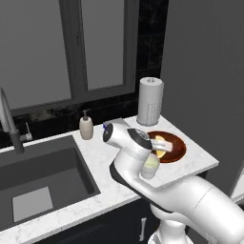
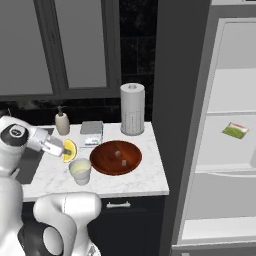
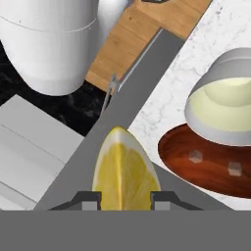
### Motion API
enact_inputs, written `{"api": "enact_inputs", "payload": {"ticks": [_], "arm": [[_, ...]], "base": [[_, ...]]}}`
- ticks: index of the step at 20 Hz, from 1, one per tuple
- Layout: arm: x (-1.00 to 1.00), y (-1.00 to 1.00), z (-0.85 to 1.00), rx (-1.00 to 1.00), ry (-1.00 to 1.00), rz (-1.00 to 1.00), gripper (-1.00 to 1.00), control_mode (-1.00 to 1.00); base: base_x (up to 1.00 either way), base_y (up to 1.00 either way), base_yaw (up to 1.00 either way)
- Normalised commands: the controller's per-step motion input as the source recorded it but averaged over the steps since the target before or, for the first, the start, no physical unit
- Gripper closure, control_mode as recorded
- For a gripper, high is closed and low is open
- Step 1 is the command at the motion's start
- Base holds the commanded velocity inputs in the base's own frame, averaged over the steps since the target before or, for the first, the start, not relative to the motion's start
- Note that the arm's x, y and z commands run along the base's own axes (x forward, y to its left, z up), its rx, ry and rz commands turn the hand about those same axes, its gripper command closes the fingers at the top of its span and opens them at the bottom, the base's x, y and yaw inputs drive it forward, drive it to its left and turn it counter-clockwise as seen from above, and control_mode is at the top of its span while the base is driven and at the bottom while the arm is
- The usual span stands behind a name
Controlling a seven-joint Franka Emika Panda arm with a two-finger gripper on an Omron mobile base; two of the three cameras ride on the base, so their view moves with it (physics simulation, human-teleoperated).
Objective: Grab a lemon wedge from the fridge and one ice cube from the ice bowl, and put them in the glass of lemonade.
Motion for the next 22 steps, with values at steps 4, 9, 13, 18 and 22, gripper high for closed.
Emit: {"api": "enact_inputs", "payload": {"ticks": [4,9,13,18,22], "arm": [[0.25,0.00,-0.36,0.02,-0.19,-0.02,1.00,-1.00],[0.14,0.00,-0.24,0.03,-0.18,0.00,1.00,-1.00],[0.15,0.00,-0.18,0.05,-0.04,0.00,1.00,-1.00],[0.21,0.00,-0.18,0.07,0.00,0.00,1.00,-1.00],[0.19,0.00,-0.24,0.02,0.00,0.00,1.00,-1.00]], "base": [[0.00,0.00,0.00],[0.00,0.00,0.00],[0.00,0.00,0.00],[0.00,0.00,0.00],[0.00,0.00,0.00]]}}
